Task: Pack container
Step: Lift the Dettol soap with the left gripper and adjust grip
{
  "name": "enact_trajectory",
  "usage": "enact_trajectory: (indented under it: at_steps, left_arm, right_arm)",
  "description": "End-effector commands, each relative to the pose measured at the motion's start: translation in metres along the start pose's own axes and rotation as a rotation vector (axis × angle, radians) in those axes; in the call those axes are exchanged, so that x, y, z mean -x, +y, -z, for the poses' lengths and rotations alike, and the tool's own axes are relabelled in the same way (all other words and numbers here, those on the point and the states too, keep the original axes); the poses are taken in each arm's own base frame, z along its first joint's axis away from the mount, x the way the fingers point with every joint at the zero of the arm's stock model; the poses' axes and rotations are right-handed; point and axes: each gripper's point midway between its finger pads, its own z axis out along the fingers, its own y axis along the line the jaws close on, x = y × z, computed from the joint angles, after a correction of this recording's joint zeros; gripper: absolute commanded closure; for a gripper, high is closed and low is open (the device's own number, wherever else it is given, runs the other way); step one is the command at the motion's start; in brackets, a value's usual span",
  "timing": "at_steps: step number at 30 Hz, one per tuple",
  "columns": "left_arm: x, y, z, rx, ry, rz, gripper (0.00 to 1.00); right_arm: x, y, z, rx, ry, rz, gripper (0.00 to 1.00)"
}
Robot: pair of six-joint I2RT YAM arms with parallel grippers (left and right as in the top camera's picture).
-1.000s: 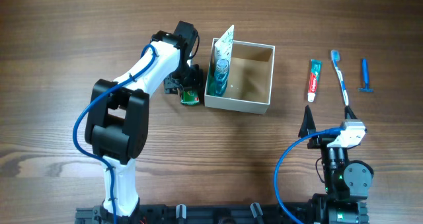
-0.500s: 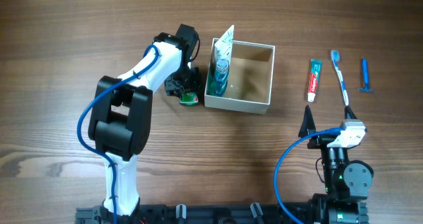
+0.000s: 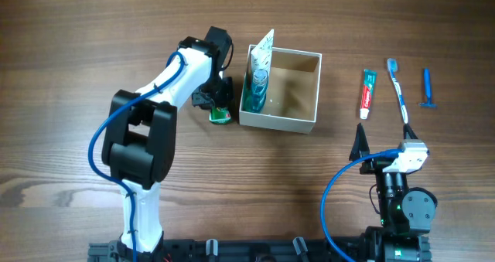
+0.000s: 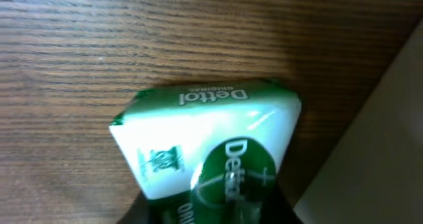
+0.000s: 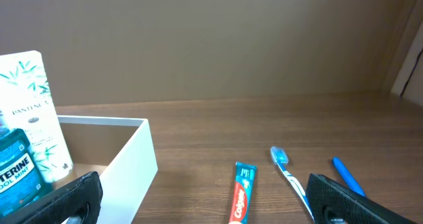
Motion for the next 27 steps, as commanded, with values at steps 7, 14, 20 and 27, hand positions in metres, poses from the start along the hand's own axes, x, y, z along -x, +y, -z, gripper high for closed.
enact_trajectory:
  at_steps: [7,14,20,27]
  left_arm:
    - [0.005,0.064,-0.005,0.099,0.038,0.181,0.95]
    - [0.014,0.1,0.006,0.048,0.043,0.34,0.91]
    - [0.011,0.106,0.007,0.052,0.059,0.322,0.89]
    - [0.011,0.105,0.007,0.052,0.06,0.323,0.96]
  right_arm:
    - [0.0,-0.001,0.0,-0.011,-0.004,-0.013,0.0]
    - [0.0,-0.001,0.0,-0.011,-0.004,-0.013,0.0]
    - [0.0,-0.001,0.0,-0.011,-0.004,-0.013,0.0]
    - [0.0,-0.001,0.0,-0.011,-0.004,-0.013,0.0]
